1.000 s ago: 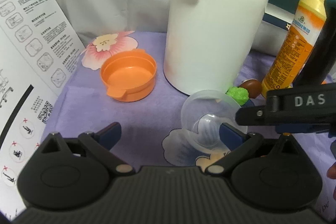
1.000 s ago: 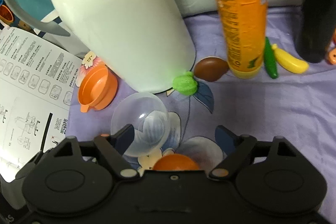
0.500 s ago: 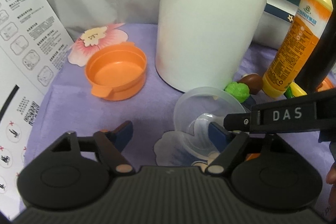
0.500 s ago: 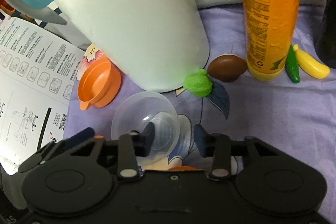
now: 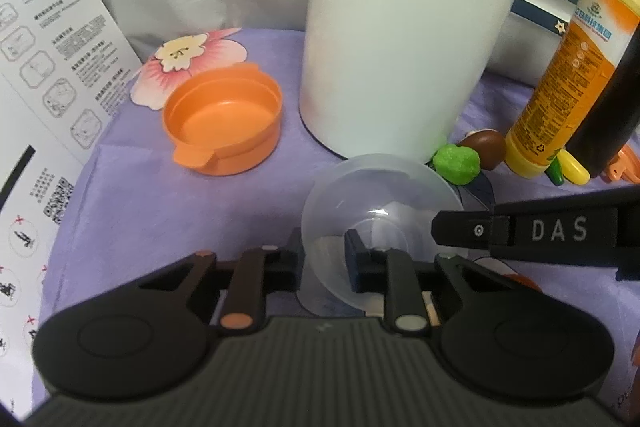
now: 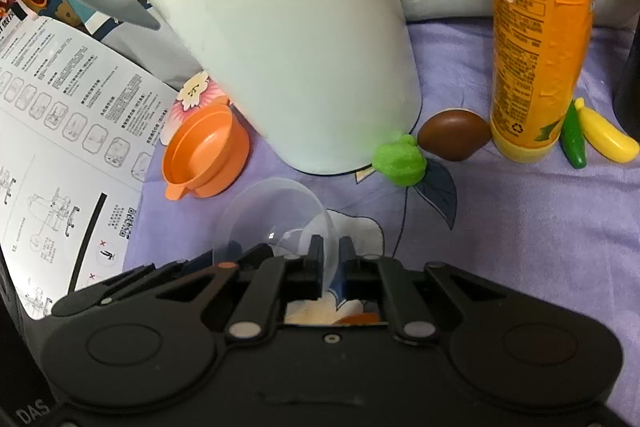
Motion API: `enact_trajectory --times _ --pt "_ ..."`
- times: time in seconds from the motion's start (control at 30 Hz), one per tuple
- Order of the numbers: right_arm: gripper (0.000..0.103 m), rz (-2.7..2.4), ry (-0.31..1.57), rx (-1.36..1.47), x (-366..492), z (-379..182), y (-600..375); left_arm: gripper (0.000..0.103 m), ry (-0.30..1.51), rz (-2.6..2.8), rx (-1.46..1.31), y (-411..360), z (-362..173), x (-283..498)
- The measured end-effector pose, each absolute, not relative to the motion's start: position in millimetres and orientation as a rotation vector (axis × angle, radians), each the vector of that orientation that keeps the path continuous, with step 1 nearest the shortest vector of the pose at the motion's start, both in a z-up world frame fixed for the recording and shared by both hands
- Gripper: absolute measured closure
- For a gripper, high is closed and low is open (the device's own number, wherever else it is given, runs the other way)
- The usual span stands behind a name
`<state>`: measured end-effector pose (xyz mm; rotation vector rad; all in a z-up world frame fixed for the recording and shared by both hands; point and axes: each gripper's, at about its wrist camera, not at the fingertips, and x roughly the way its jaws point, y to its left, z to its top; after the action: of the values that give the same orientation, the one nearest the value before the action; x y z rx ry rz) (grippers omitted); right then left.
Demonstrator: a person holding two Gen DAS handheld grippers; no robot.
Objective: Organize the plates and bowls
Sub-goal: 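Grasp the clear bowl rim with both grippers and lift it, then carry the clear bowl over the blue bowl and lower it inside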
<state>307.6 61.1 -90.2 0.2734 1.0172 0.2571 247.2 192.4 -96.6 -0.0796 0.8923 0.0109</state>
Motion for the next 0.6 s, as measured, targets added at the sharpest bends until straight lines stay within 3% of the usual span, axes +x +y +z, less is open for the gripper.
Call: enact_trajectory --times 0.6 --pt "0.095 0.276 0.984 0.259 224.3 -40.3 37.3 0.082 0.860 -0.026 -0.030 155.5 -39.8 162.5"
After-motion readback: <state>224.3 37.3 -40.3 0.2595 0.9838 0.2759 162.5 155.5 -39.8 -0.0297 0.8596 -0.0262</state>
